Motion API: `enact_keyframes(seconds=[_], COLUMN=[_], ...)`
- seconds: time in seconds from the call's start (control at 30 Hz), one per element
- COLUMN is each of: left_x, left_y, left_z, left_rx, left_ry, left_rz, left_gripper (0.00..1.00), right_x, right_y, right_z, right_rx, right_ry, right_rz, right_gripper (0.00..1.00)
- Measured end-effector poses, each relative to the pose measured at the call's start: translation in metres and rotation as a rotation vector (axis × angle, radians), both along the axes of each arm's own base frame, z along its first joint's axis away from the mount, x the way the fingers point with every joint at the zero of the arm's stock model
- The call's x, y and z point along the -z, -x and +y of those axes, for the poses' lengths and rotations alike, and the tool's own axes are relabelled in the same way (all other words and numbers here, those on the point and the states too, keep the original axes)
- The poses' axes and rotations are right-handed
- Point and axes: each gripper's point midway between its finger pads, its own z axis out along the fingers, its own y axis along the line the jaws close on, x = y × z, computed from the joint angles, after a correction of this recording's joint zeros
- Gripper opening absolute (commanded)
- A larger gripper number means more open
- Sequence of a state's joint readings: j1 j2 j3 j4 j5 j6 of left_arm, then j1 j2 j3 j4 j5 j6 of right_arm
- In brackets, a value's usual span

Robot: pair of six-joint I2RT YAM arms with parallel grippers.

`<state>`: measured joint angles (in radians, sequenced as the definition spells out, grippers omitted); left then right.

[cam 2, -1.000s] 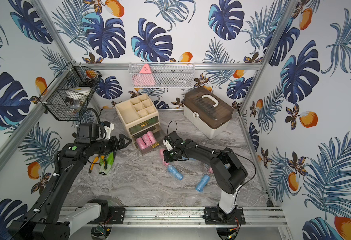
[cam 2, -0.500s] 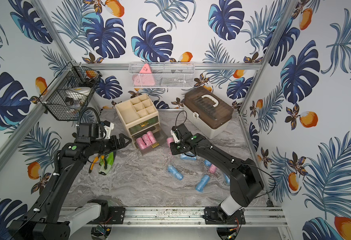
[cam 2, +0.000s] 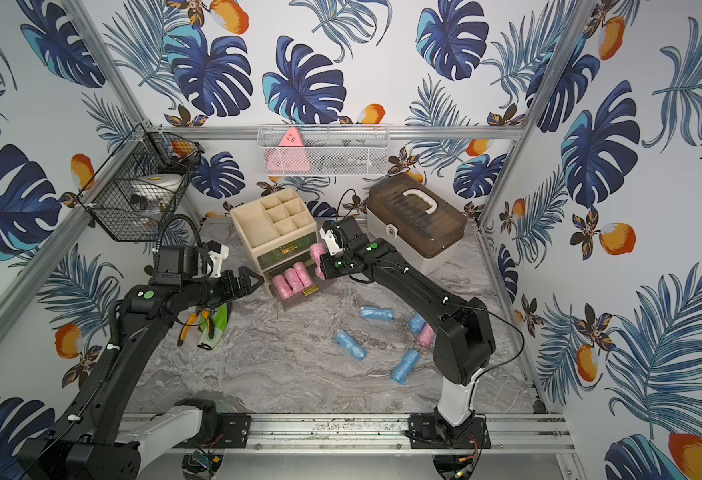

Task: Sort the rolls of trash bags by color and place them into the drawer
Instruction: Place the roll of trash bags in the drawer.

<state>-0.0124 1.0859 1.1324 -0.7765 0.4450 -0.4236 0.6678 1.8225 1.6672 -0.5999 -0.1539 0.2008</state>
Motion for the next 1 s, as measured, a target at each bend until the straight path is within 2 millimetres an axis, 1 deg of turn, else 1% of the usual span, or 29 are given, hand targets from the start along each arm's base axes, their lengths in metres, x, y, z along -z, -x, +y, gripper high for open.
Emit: enact_keyframes(seconds=[0.07,0.13,0.23,0.47,0.63,0.83,1.0], left_x=[-0.002,-0.008,-0.008,-0.006,-0.006,-0.006,-0.006], left_y=[0.000,-0.002,-0.002,-0.002,-0.002,-0.002,-0.002], left_z=[0.000,0.000,0.000,0.000,0.000,0.000,0.000], left_rx=[0.000,0.000,0.002,0.002,0.003,0.002,0.001], left_ry=[0.000,-0.001,-0.003,-0.003,-0.003,-0.003,-0.003], left_rz=[0.000,-0.014,-0.016,-0.008,-0.009,-0.009,-0.010], left_gripper=[0.99,0.99,0.99,0.99,0.99,0.99,0.99], right_x=[0.005,0.008,0.023,0.039,0.063,0.068,0.066], right_y=[-0.002,-0.014,-0.019,-0.029,-0.031,-0.031,-0.030], right_z=[0.004,0.015,0.020,0.031,0.034,0.039,0.047], right_rx=[-0.006,-0.012,-0.018,-0.027,-0.031,-0.044,-0.065], right_ry=[0.011,-0.002,0.013,0.016,0.043,0.040,0.025], right_rz=[0.024,0.013,0.042,0.066,0.111,0.135,0.147], right_gripper=[0.15,0.14,0.14,0.14,0.14,0.14,0.19])
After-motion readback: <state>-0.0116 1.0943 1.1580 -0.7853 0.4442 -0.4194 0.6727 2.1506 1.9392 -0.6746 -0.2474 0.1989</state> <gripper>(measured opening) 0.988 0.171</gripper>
